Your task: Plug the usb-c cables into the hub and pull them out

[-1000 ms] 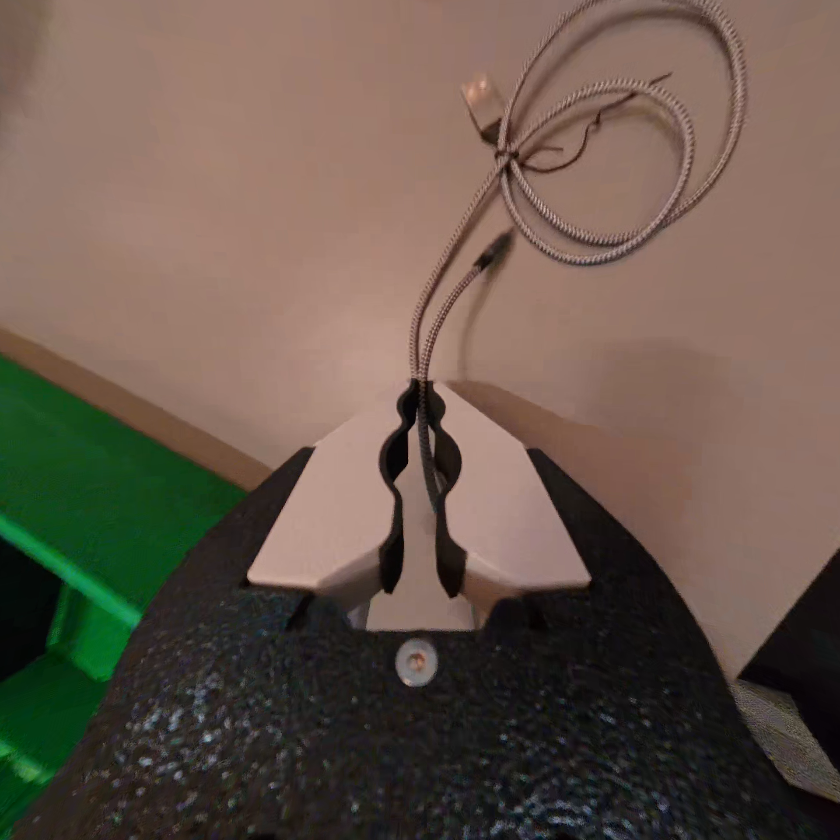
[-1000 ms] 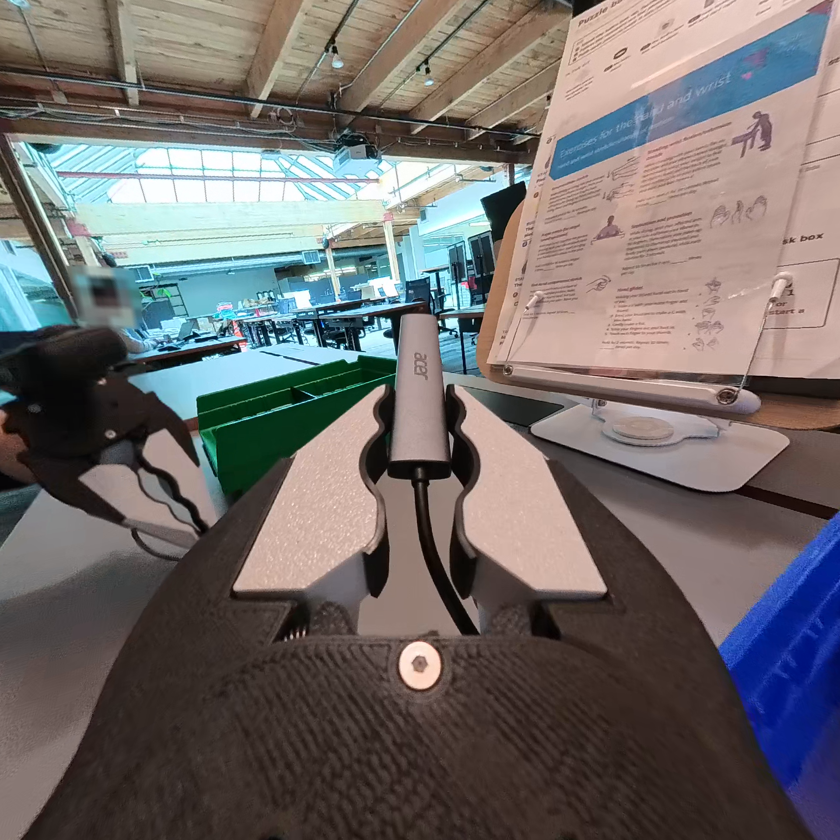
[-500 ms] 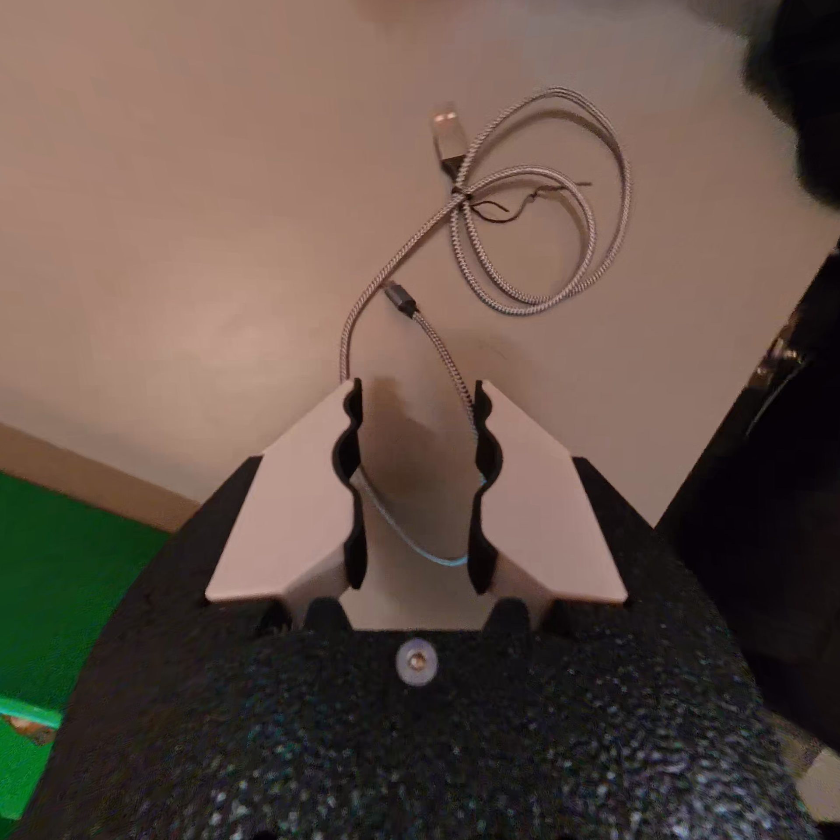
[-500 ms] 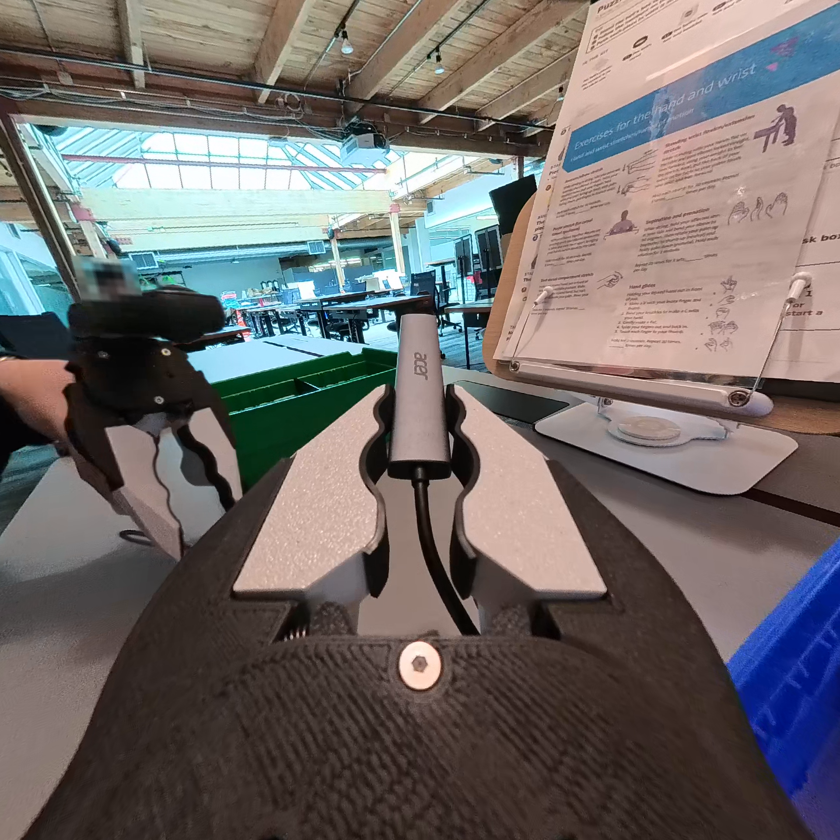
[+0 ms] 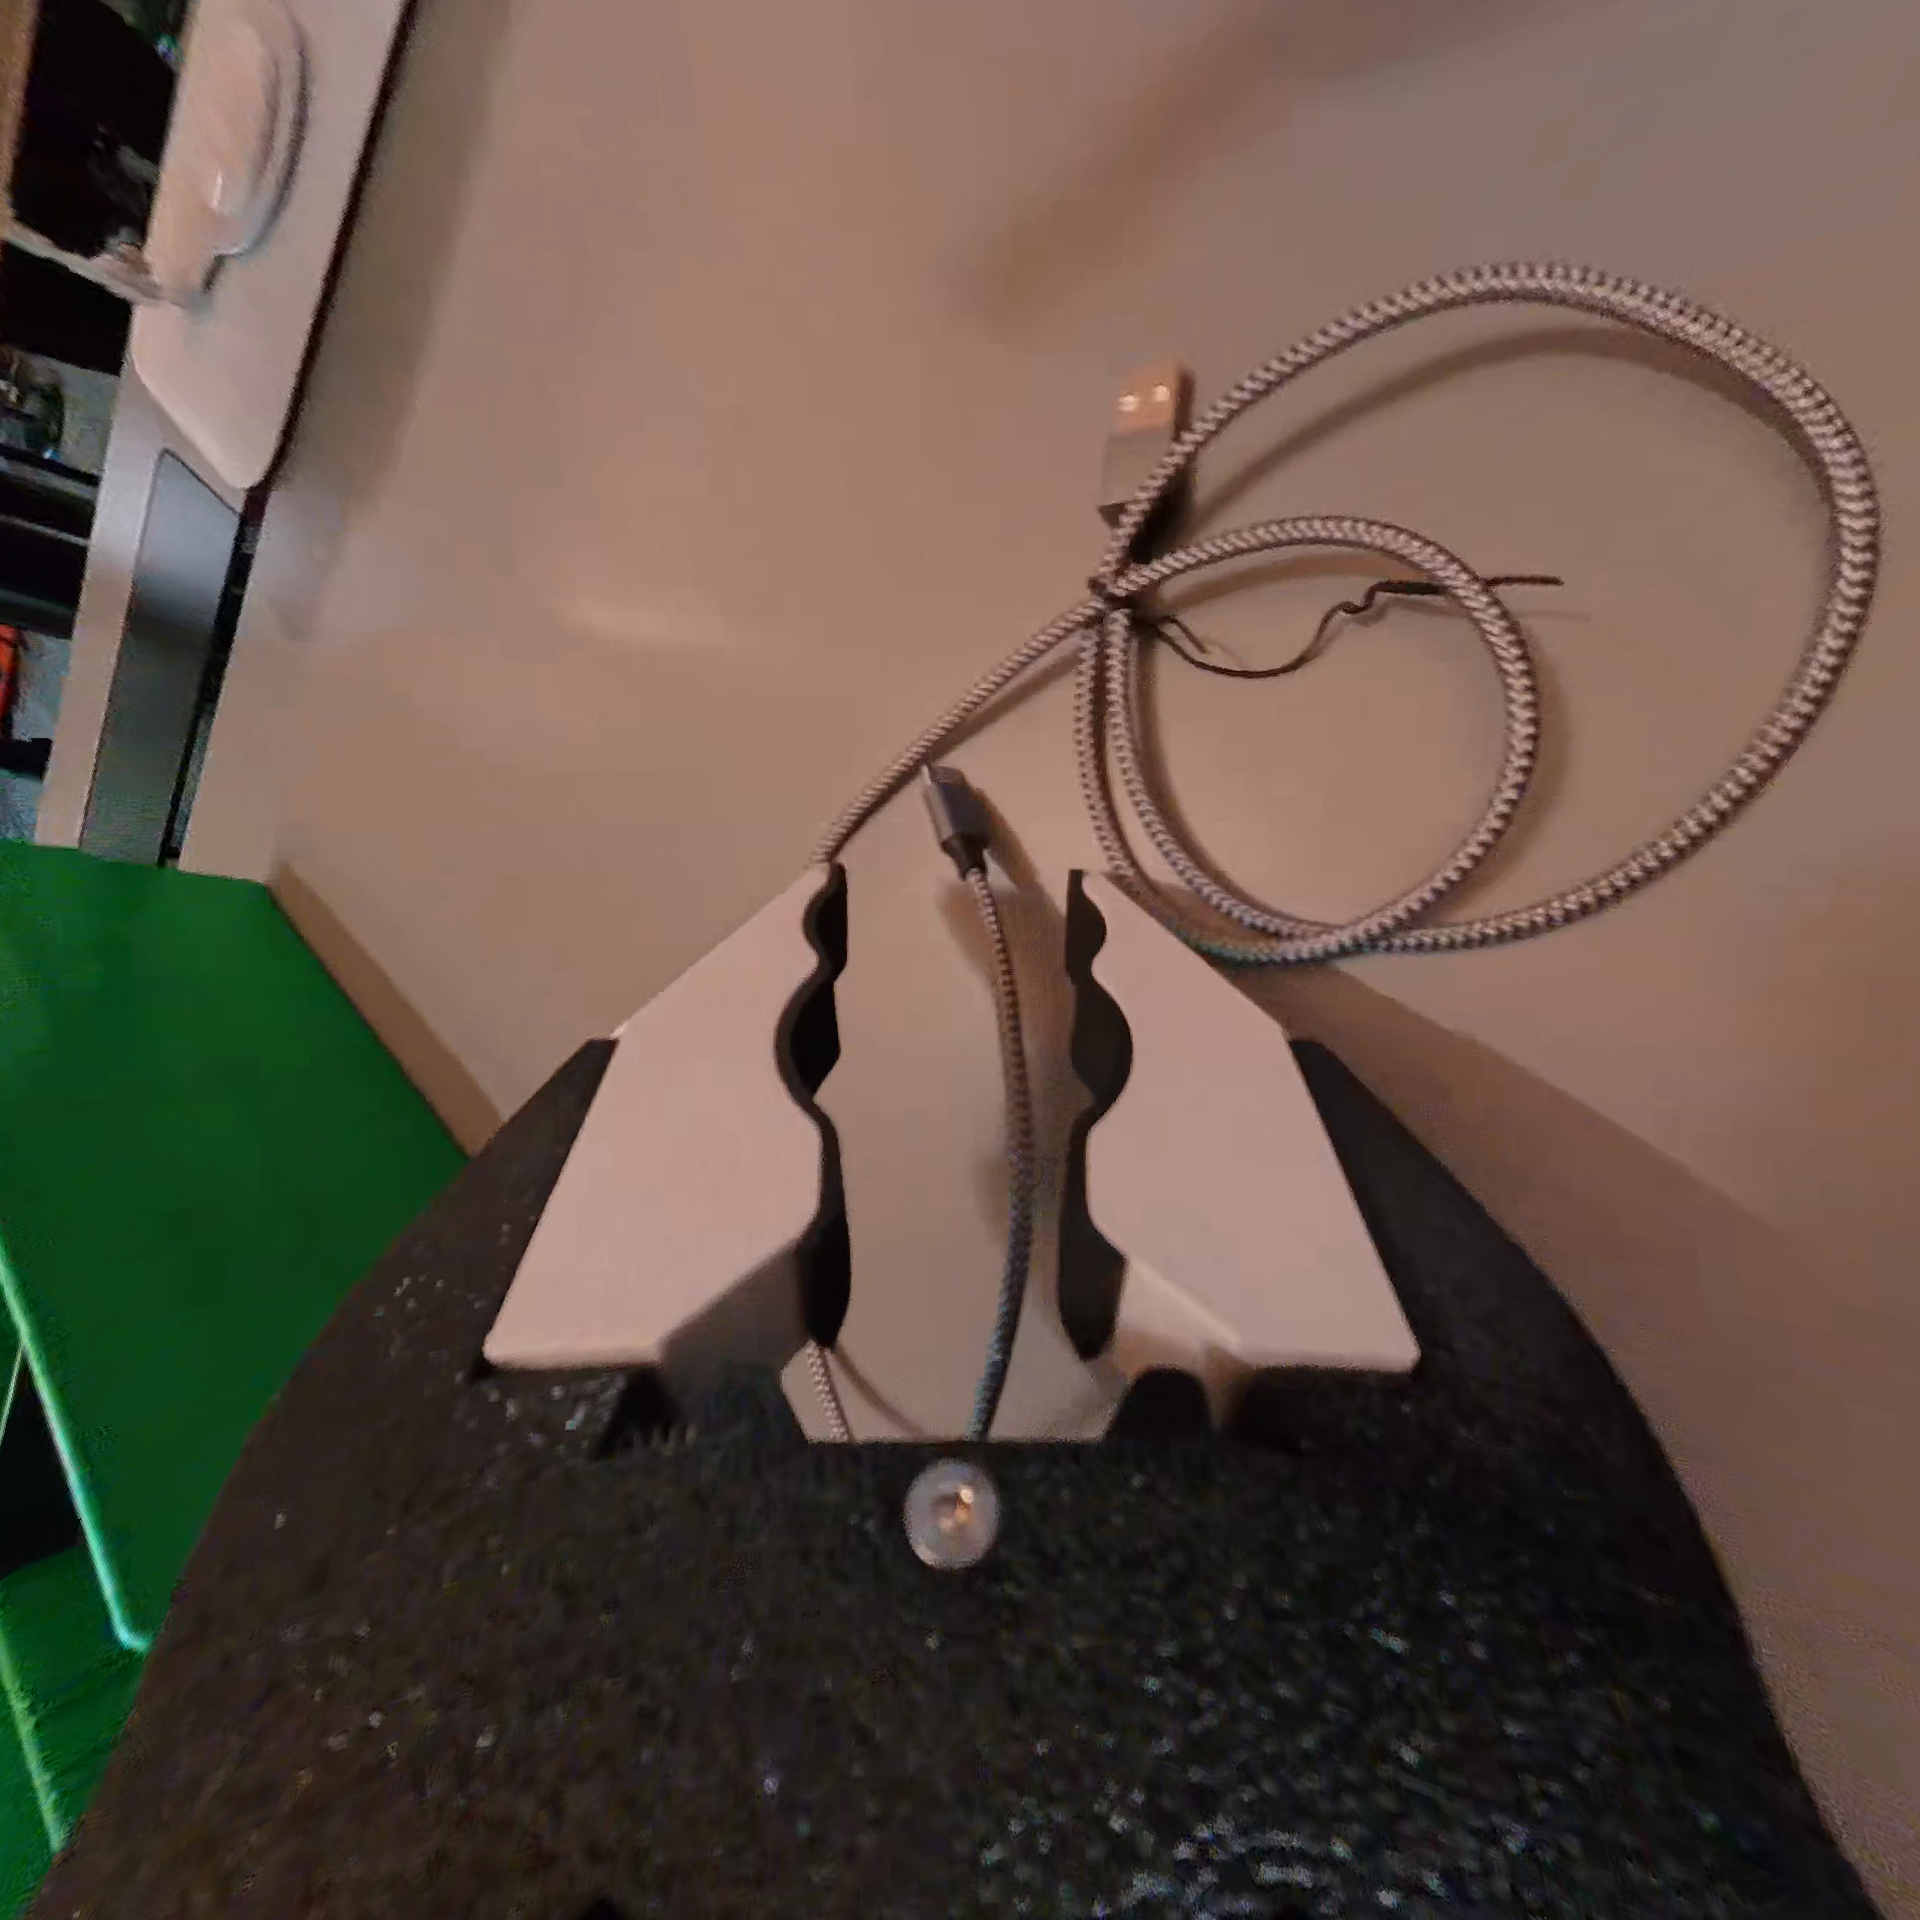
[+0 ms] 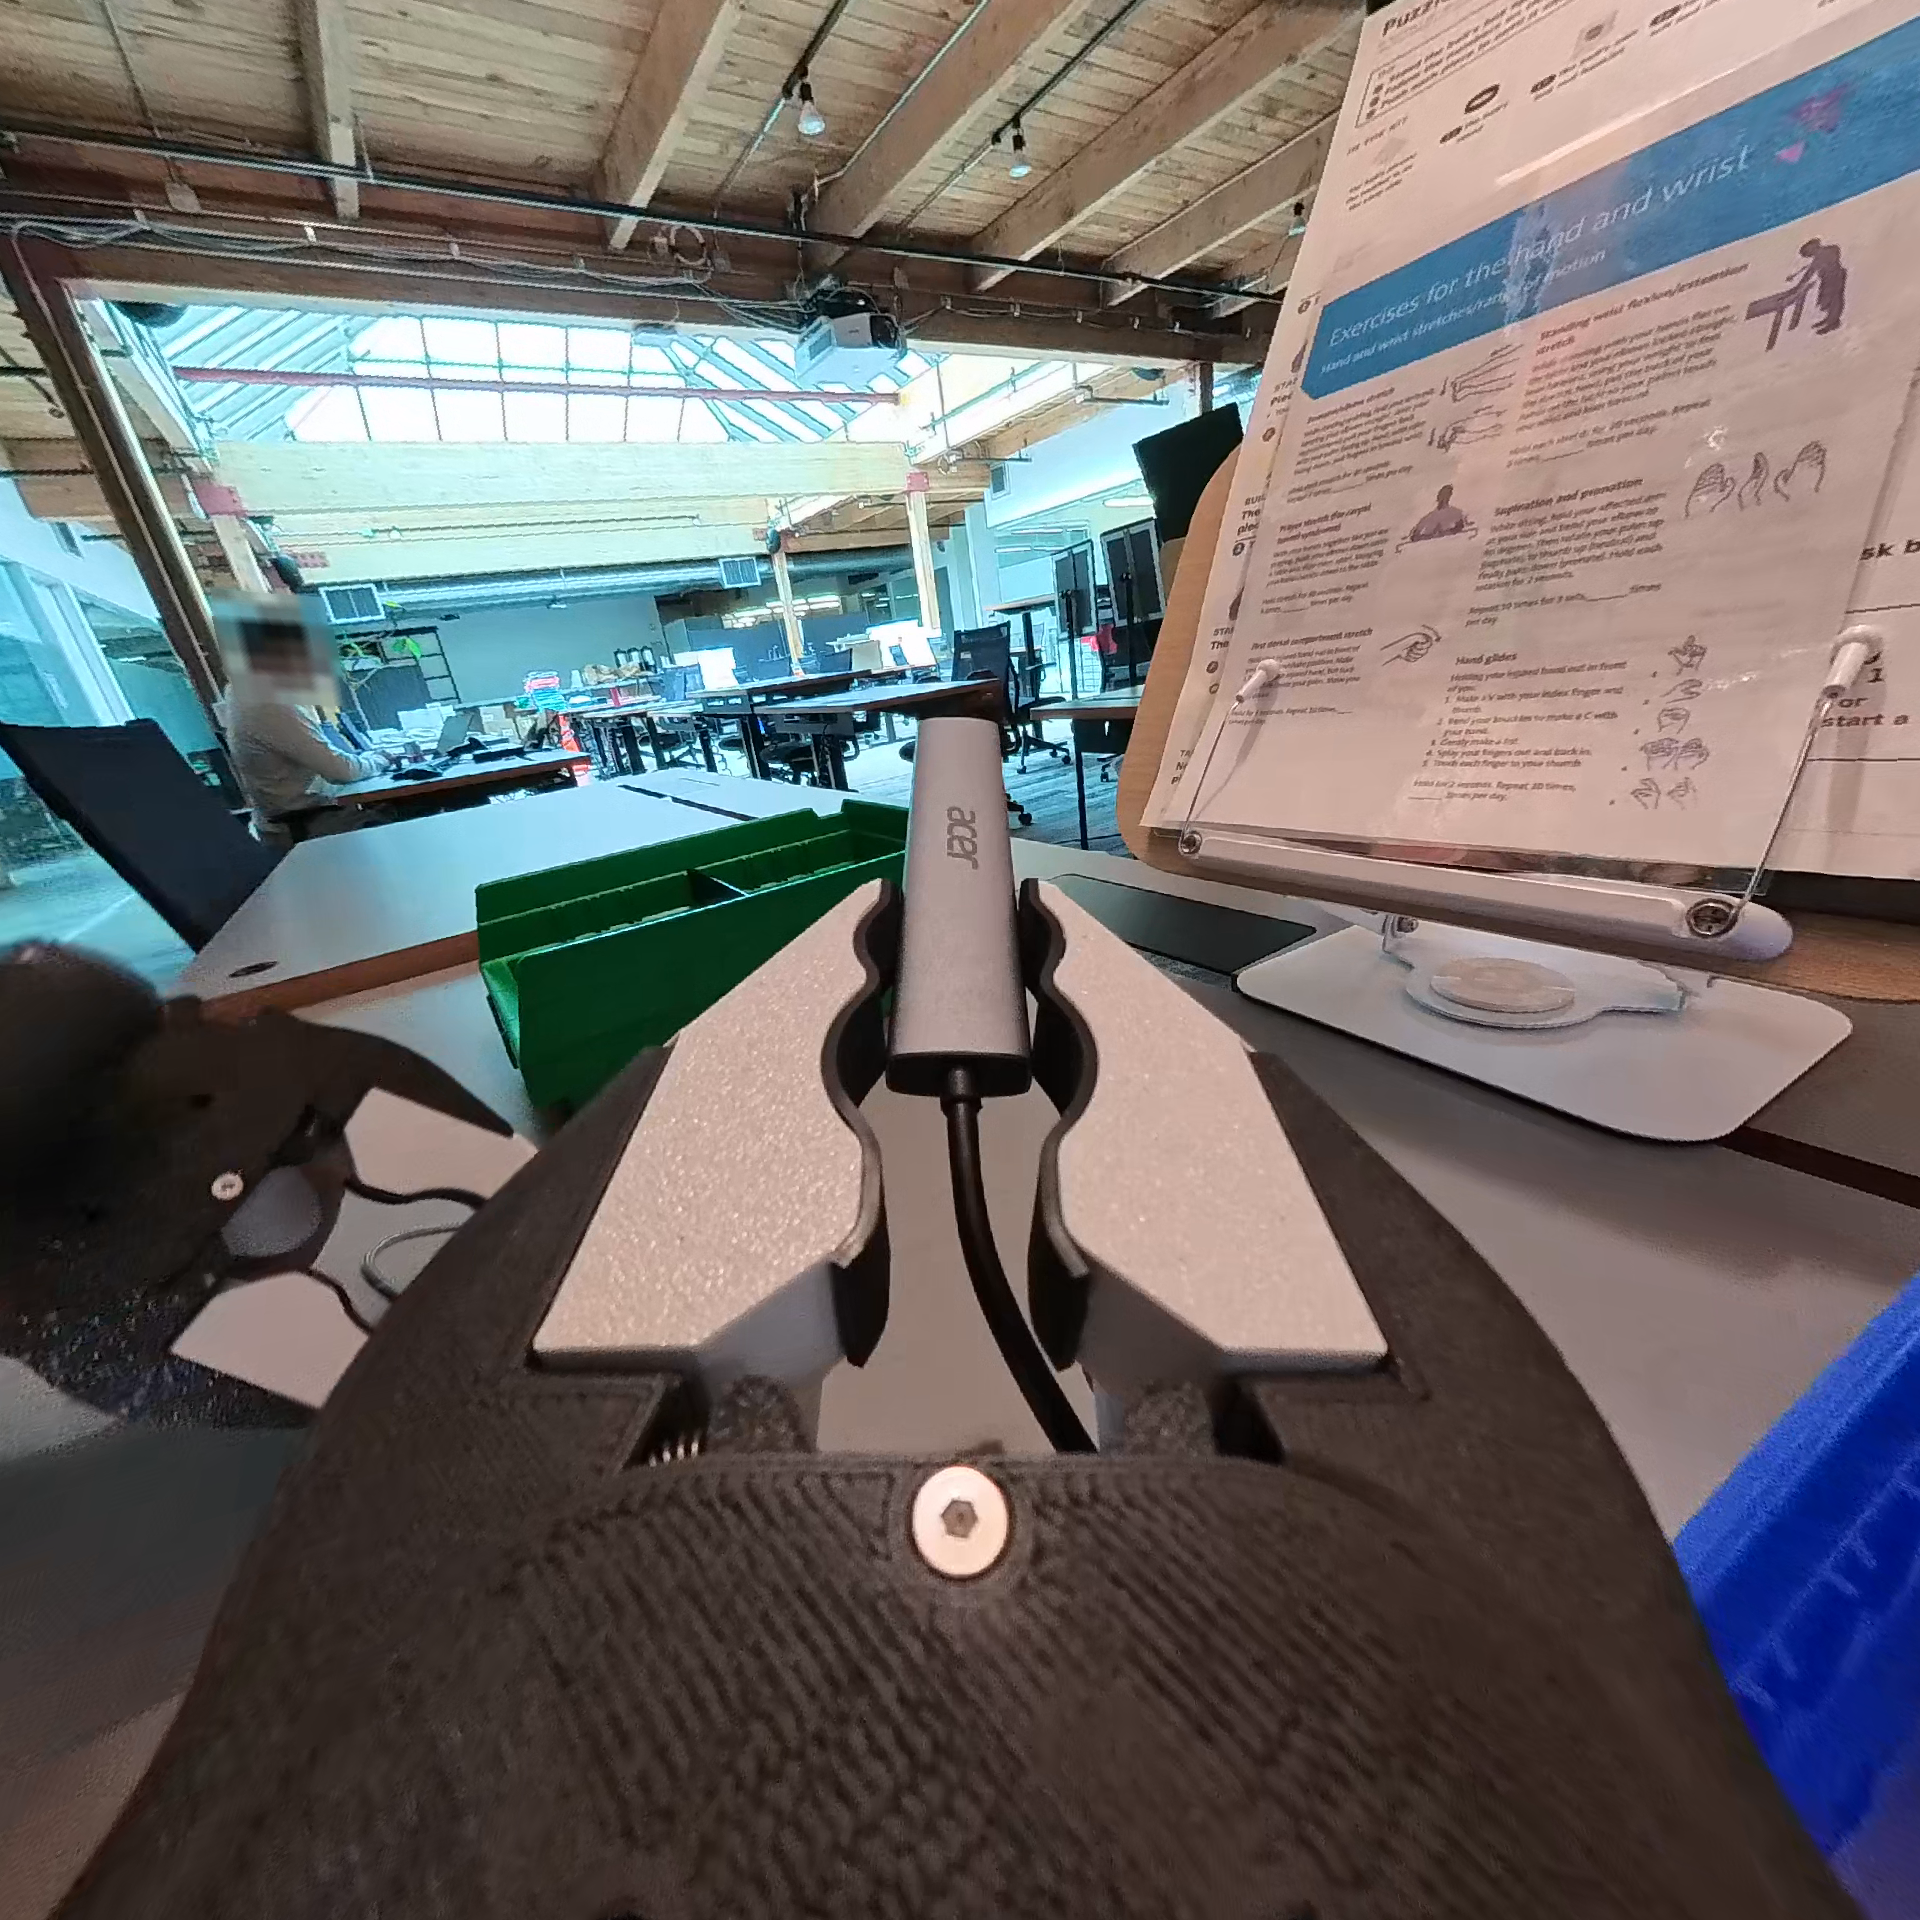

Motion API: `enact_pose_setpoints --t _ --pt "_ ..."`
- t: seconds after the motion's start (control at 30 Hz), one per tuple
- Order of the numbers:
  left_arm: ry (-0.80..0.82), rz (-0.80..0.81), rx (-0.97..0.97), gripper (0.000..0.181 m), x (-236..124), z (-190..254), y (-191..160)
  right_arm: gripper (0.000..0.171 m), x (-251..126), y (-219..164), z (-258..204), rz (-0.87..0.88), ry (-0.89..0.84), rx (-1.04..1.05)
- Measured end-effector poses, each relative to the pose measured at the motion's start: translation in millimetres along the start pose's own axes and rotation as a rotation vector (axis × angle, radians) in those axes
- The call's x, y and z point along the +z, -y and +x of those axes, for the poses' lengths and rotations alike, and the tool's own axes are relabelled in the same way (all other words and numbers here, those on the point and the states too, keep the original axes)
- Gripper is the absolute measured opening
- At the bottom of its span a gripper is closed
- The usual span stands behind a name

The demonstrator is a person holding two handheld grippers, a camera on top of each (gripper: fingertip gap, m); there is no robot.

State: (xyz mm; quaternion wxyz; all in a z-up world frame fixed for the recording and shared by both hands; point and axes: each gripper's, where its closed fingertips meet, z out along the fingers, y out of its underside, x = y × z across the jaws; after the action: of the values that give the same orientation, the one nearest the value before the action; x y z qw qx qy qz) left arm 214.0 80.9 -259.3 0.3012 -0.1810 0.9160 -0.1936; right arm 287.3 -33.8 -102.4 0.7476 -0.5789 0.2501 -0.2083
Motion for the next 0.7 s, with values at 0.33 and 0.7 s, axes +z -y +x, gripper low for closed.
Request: enact_pose_setpoints --t 0.33,0.7 --pt "0.191 0.063 0.140 0.020 10.9 -5.7 -4.0 0.022 0.9 -1.1 -1.2 -0.004 0.011 0.011" --pt "0.111 0.259 -0.028 0.007 -11.1 -43.4 30.2 0.021 12.6 -11.9 -7.9 -0.030 -0.043 -0.067"
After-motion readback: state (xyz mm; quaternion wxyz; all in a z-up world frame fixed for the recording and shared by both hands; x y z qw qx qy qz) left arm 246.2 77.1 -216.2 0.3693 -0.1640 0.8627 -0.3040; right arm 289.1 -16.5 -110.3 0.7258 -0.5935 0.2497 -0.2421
